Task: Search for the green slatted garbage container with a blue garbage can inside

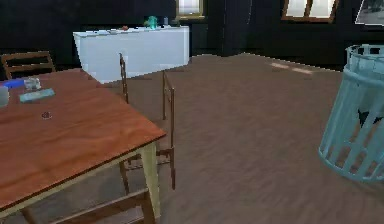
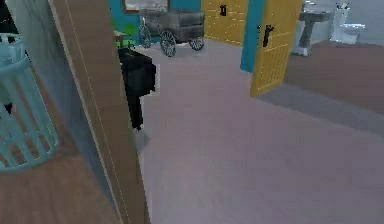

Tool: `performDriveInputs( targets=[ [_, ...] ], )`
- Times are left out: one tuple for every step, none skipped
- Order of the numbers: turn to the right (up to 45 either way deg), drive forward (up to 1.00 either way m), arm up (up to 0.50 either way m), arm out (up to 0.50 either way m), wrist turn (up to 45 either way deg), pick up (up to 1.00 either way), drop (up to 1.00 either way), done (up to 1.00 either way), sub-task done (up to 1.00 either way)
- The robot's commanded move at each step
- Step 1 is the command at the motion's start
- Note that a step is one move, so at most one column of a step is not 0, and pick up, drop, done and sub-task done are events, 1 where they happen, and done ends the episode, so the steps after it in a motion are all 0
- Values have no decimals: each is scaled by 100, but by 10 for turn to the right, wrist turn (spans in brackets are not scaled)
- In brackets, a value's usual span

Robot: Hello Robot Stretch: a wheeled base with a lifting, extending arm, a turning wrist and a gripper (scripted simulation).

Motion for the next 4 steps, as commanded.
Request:
performDriveInputs(
  targets=[
    [450,0,0,0,0,0,0,0,0],
    [30,0,0,0,0,0,0,0,0],
    [0,20,0,0,0,0,0,0,0],
    [-420,0,0,0,0,0,0,0,0]
  ],
)
